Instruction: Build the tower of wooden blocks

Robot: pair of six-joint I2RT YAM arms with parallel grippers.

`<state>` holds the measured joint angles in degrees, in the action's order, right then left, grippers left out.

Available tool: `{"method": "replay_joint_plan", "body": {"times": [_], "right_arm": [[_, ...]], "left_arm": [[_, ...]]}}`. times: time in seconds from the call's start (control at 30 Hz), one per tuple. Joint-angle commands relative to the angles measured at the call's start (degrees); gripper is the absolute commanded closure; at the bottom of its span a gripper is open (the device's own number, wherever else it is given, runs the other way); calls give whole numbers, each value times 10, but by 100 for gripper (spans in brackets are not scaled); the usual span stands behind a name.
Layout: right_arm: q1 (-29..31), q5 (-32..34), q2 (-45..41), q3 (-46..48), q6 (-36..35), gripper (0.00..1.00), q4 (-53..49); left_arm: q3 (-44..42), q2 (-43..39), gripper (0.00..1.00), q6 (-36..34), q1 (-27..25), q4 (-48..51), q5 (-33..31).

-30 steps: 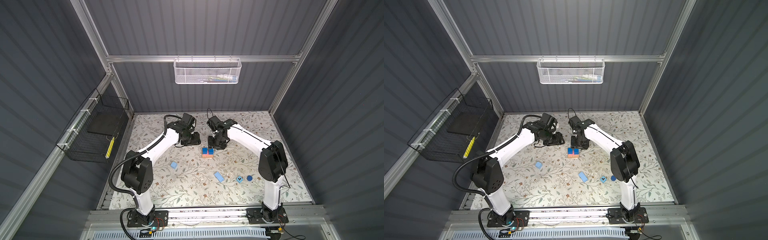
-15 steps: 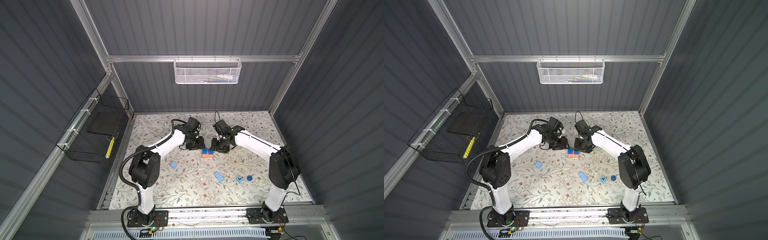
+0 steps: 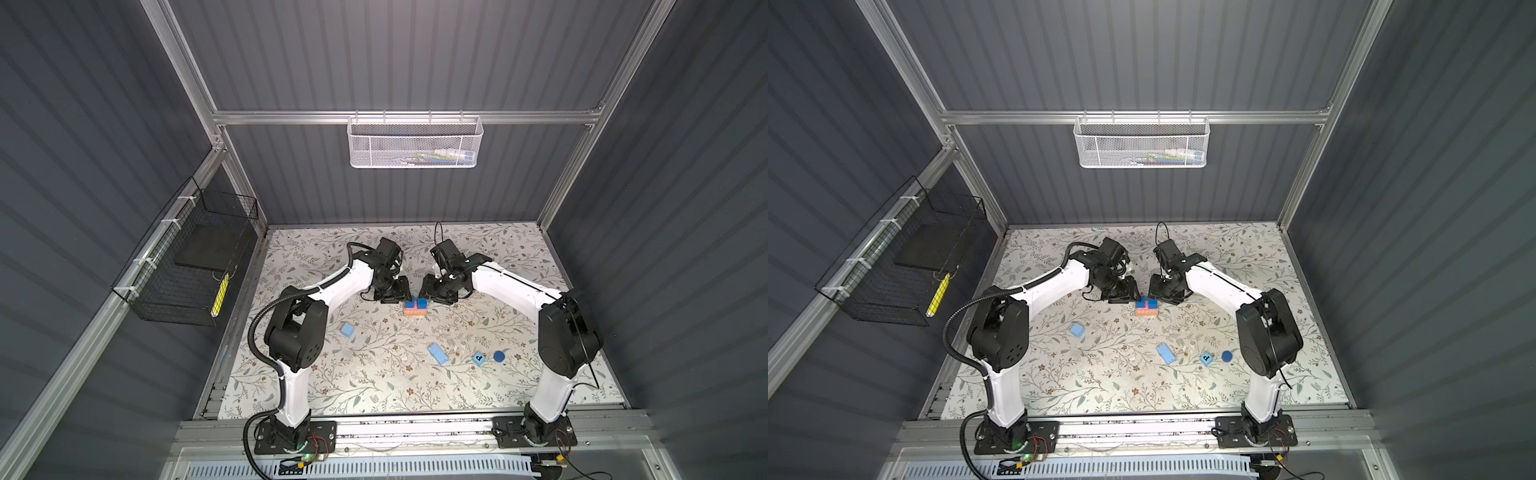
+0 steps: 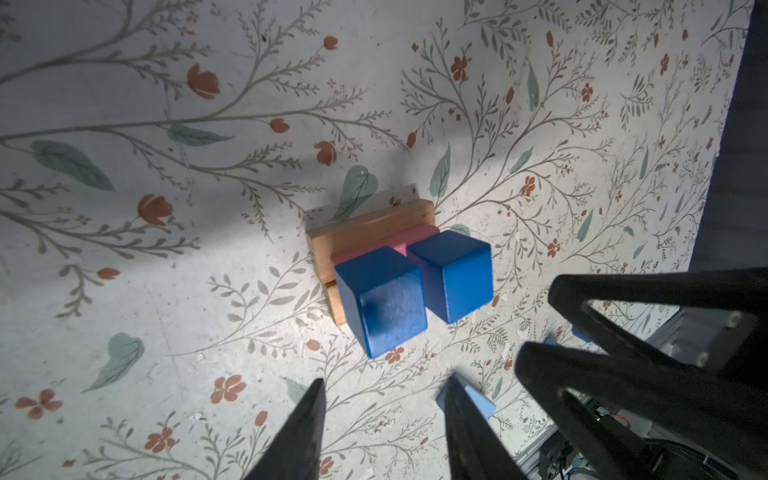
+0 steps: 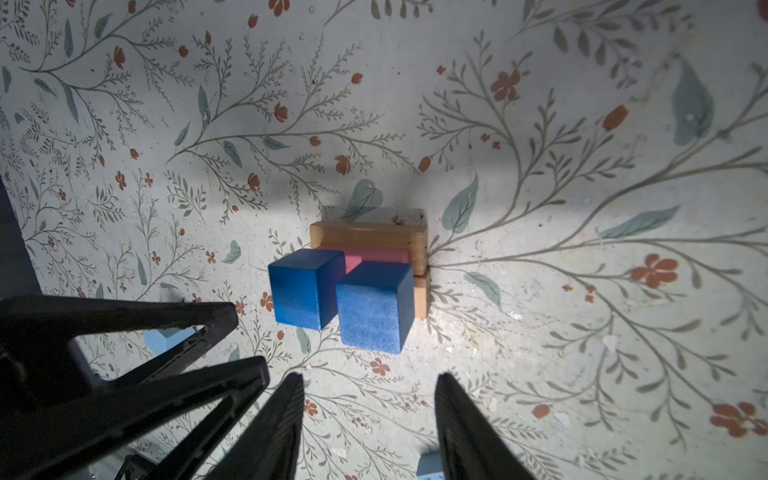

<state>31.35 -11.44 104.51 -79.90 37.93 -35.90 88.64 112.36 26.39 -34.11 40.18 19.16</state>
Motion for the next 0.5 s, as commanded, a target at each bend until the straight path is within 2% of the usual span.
{"method": "replay_joint_plan", "body": {"times": [0.0,0.47], "right_arm": [[-6,-12,10,11,-7,47,15],[-12,-26,26,21,-9,52,43]], "left_arm": [[13,10,53,1,-4,7,13],[25,31,56,2,-5,8,19]]}}
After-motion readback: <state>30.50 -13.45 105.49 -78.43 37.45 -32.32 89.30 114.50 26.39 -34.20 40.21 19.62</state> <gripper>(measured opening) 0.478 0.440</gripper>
